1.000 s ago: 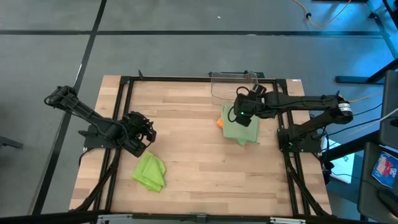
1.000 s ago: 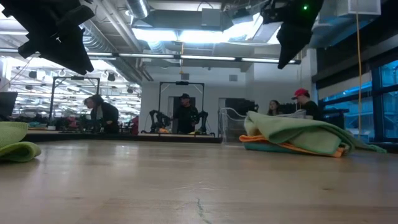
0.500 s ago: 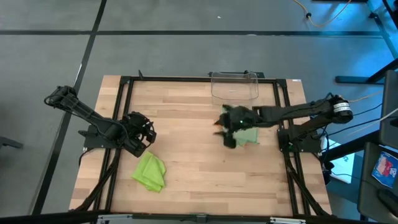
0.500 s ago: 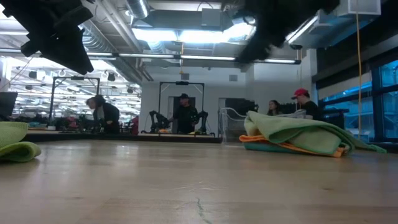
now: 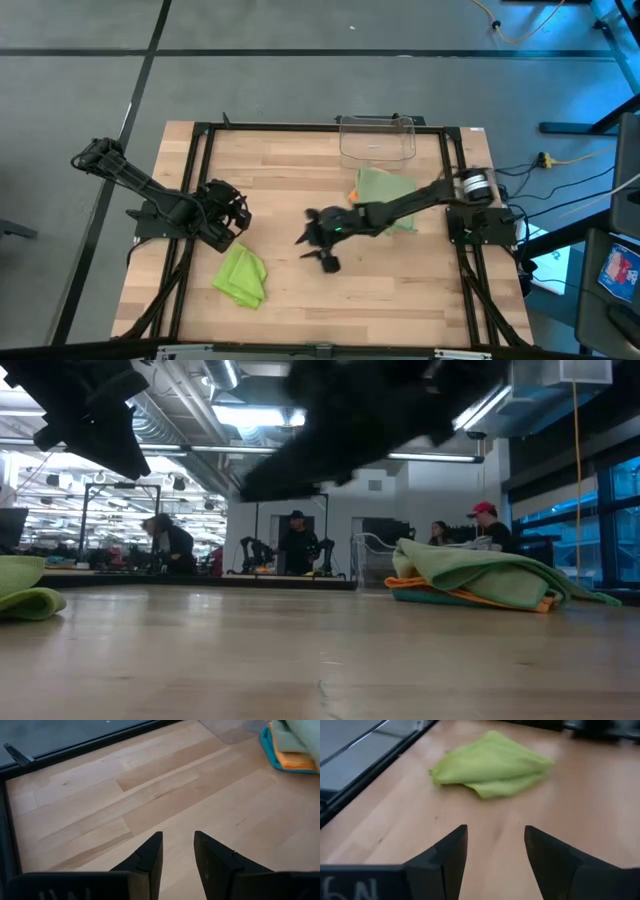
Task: Fold microfiber towels
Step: Move the light green microfiber cloth to the center of the table
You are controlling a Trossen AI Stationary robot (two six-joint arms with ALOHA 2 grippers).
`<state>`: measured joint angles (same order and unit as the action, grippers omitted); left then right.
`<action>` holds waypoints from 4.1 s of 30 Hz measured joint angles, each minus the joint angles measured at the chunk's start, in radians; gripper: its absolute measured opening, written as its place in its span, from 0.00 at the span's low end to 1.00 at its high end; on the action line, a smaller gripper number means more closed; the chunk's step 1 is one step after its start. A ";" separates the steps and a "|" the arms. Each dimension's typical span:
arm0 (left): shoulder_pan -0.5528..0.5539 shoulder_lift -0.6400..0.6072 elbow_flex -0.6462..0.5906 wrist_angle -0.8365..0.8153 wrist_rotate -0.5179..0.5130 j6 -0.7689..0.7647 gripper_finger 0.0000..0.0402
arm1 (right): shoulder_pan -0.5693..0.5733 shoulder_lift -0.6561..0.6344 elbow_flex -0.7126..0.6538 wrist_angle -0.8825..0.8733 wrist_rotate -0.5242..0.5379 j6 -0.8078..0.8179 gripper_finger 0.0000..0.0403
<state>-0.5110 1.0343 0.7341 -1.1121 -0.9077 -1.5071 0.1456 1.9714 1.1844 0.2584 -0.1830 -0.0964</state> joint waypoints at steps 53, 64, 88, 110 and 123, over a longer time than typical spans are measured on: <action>0.002 0.000 0.000 -0.029 -0.122 0.000 0.26 | -0.017 0.695 1.159 -1.260 0.048 -0.099 0.49; 0.002 0.000 0.000 -0.031 -0.121 0.000 0.26 | -0.021 0.676 1.159 -1.656 0.006 -0.117 0.49; 0.002 0.000 0.000 -0.011 -0.096 -0.003 0.26 | 0.129 -0.202 0.206 -1.509 0.268 0.380 0.49; 0.009 0.028 0.000 0.053 -0.162 0.001 0.26 | 0.203 -0.553 -0.486 -0.162 0.471 0.407 0.49; 0.107 0.028 0.000 0.053 -0.174 0.000 0.26 | 0.161 -0.140 -0.166 -0.223 0.468 0.279 0.49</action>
<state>-0.4035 1.0622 0.7345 -1.0590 -1.0820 -1.5067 0.3069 1.8317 1.0185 0.0358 0.2854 0.1821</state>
